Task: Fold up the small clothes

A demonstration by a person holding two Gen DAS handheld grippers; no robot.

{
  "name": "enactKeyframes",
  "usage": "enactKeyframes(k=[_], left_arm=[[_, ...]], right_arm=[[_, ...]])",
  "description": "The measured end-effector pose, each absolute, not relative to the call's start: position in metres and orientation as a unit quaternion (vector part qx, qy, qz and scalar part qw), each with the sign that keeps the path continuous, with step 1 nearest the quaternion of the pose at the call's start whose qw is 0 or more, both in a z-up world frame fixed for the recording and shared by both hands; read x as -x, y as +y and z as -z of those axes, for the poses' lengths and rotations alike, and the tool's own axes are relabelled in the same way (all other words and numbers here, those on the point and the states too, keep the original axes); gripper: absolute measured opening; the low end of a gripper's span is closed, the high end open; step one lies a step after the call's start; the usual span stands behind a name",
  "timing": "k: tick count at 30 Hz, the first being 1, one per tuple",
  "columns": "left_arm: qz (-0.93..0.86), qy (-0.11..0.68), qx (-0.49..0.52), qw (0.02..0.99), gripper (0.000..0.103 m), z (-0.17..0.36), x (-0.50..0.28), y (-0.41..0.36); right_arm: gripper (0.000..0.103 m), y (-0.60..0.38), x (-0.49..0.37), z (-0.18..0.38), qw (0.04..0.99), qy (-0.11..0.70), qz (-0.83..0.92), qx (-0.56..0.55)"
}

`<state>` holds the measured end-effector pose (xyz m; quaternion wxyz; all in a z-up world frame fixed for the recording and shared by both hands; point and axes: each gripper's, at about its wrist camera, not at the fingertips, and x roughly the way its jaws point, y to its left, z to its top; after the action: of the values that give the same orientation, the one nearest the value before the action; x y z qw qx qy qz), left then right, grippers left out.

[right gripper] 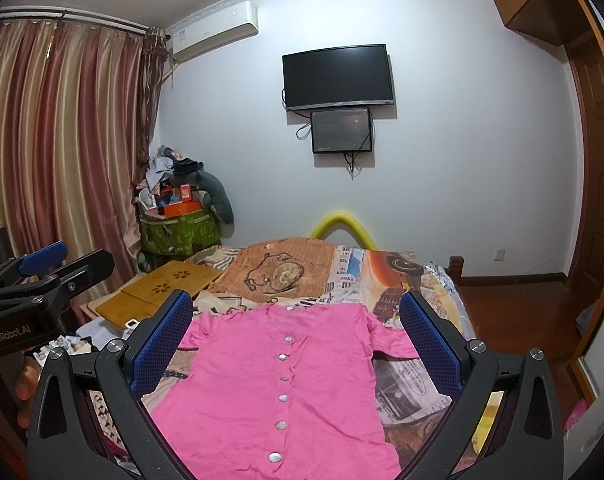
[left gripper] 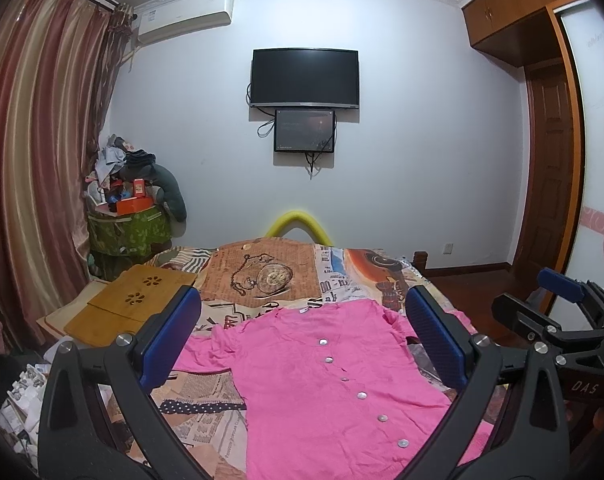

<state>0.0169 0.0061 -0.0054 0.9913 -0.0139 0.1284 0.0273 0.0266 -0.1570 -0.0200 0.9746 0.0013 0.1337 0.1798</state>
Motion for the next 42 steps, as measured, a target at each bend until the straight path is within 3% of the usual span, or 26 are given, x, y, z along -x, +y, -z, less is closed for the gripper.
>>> enactKeyframes(k=[15,25,30,35,36,39,42], left_arm=[[-0.055,0.220,-0.014,0.974,0.103,0.047,-0.173,0.039],[-0.054,0.346,-0.001,0.937,0.103,0.118,-0.324,0.086],[-0.034,0.415,0.022,0.909,0.103,0.167,-0.378,0.113],[-0.056,0.464,0.041,0.883,0.101,0.216,-0.416,0.145],[-0.057,0.474,0.048,0.878,0.096,0.224,-0.421,0.152],[-0.057,0.502,0.074,0.860,0.086,0.247,-0.440,0.171],[-0.050,0.522,0.091,0.847,0.084,0.265,-0.457,0.178]], right_arm=[[0.103,-0.159,-0.120,0.040,0.969,0.181,-0.167,0.005],[0.102,-0.154,-0.199,0.073,0.963,0.226,-0.141,0.036],[0.102,-0.154,-0.250,0.105,0.945,0.289,-0.138,0.062],[0.090,-0.155,-0.293,0.135,0.926,0.335,-0.151,0.085],[0.088,-0.156,-0.299,0.139,0.922,0.344,-0.155,0.087],[0.071,-0.158,-0.325,0.154,0.907,0.373,-0.173,0.087],[0.068,-0.160,-0.347,0.164,0.896,0.396,-0.185,0.076]])
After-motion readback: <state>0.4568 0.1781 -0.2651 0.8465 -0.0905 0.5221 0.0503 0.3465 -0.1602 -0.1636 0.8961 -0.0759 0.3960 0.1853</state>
